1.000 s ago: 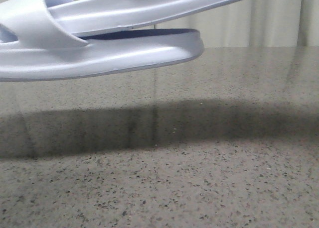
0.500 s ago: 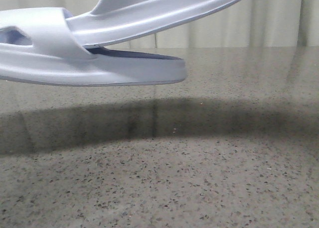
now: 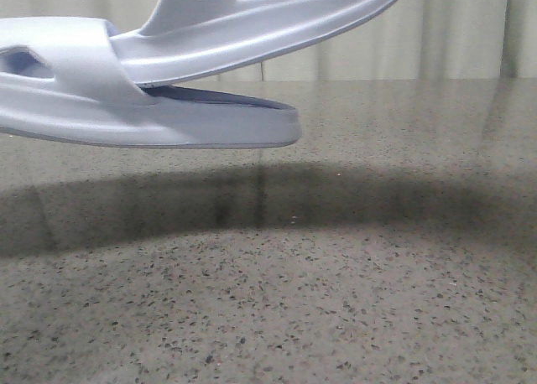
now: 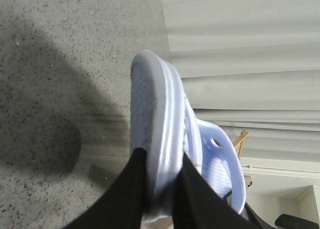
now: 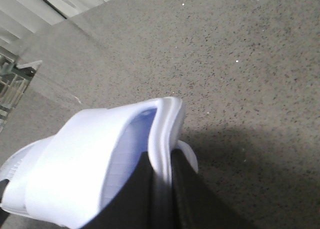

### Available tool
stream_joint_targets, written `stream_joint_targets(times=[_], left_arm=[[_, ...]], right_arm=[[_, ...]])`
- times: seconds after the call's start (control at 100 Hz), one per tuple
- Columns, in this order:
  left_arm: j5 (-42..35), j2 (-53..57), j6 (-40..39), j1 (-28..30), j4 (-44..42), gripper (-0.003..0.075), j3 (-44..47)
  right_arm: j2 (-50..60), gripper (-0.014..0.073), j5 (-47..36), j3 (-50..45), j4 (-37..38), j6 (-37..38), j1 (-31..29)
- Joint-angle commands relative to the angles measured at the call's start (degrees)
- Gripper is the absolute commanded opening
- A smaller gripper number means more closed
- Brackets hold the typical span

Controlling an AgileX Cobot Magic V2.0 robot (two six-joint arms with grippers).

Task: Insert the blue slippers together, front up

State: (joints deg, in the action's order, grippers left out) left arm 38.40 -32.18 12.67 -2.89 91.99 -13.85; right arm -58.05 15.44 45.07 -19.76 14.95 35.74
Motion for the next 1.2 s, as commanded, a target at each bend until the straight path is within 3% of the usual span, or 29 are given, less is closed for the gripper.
stream_joint_targets(times=[0.0,0.12,0.31,0.38,0.58,0.97,1.19], left_arm=[[10.7,0.1,-0.4,-0.6,6.6,0.0016,-2.1],[10.7,0.1,-0.4,-0.6,6.6,0.0016,-2.1],[10.6,0.1,-0.4,-0.6,6.6,0.0016,-2.1],[10.1,0.1,-0.4,-0.6,6.3,0.0016,-2.1],[8.9,0.1,-0.4,-0.6,5.2,0.0016,-2.1],[6.3,0.1,-0.4,-0.6,3.7,0.0016,-2.1],[4.0,-0.3,0.2,-0.6,2.3,0.0016,-2.1]], right_arm=[[0.0,-0.0050,-0.1,1.4,2.8,-1.0,1.6],[0.0,0.0105,0.2,1.4,7.9,-1.0,0.5],[0.1,0.0480,1.4,1.4,9.0,-1.0,-3.6],[0.8,0.0555,2.4,1.4,9.9,-1.0,-4.9],[6.3,0.0580,3.2,1.4,13.3,-1.0,-7.0],[24.9,0.0580,-5.3,1.4,21.4,-1.0,-8.1],[29.8,0.0580,-6.4,1.4,23.1,-1.0,-8.1]])
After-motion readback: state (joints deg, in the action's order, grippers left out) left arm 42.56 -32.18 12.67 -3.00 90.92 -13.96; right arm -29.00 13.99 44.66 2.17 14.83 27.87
